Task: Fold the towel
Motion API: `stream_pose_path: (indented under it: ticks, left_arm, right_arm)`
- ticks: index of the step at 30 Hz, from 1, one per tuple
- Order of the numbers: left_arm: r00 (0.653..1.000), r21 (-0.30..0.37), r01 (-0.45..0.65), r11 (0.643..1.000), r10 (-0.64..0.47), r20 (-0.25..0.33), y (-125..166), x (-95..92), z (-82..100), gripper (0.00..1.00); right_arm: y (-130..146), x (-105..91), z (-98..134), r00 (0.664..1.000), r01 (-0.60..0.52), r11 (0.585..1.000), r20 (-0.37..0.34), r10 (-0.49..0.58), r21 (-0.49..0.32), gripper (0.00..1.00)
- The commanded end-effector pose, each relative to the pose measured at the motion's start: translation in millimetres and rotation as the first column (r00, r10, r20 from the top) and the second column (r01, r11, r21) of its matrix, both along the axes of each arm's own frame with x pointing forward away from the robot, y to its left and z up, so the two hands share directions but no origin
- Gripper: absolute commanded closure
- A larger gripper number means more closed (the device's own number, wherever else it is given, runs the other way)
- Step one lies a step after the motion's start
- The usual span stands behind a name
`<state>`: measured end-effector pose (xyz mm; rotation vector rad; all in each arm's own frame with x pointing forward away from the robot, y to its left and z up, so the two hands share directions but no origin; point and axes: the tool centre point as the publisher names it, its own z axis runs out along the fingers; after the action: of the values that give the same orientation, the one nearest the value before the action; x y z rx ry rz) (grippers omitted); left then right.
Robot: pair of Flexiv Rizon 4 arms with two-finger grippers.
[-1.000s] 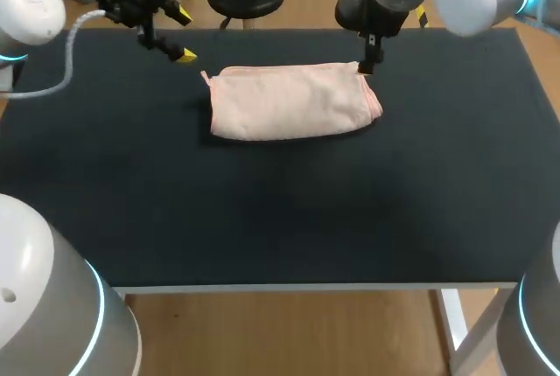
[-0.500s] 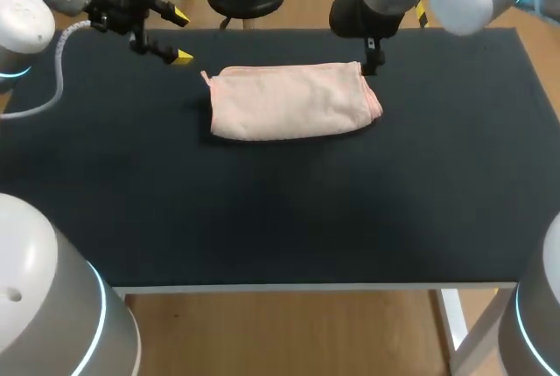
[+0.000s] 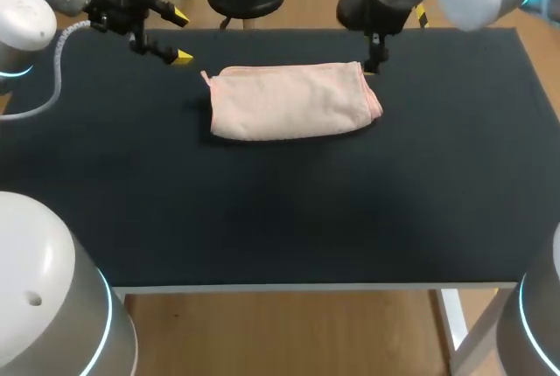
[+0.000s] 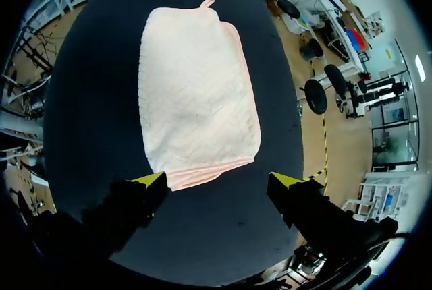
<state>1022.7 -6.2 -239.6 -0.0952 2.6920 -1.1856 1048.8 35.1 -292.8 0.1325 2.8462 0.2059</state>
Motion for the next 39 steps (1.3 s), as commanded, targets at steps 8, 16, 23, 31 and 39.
stream_pose_path:
  ticks: [8, 16, 23, 31, 39]
  left_arm:
    - [1.000, -0.001, 0.001, 1.000, -0.001, 0.001, 0.1, 0.6, -0.8, 0.00]
    - [1.000, -0.001, 0.001, 1.000, -0.001, 0.001, 0.1, 0.6, -0.8, 0.00]
    - [1.000, -0.001, 0.001, 1.000, -0.001, 0.001, 0.1, 0.6, -0.8, 0.00]
    - [1.000, -0.001, 0.001, 1.000, -0.001, 0.001, 0.1, 0.6, -0.8, 0.00]
    - [1.000, -0.001, 0.001, 1.000, -0.001, 0.001, 0.1, 0.6, -0.8, 0.00]
  right_arm:
    - [-36.5, 5.5, -12.2, 0.878, 0.471, 0.664, -0.380, -0.291, 0.581, 0.00]
    - [-26.6, -0.8, -27.0, 0.785, 0.616, 0.511, -0.515, -0.343, 0.599, 0.00]
    - [-28.0, -0.7, -42.9, 0.665, 0.747, 0.343, -0.645, -0.377, 0.570, 0.00]
    - [-26.6, 1.5, -66.1, 0.503, 0.861, 0.296, -0.775, -0.382, 0.413, 0.00]
    - [-17.6, -1.8, -83.1, 0.417, 0.893, 0.335, -0.831, -0.367, 0.300, 0.00]
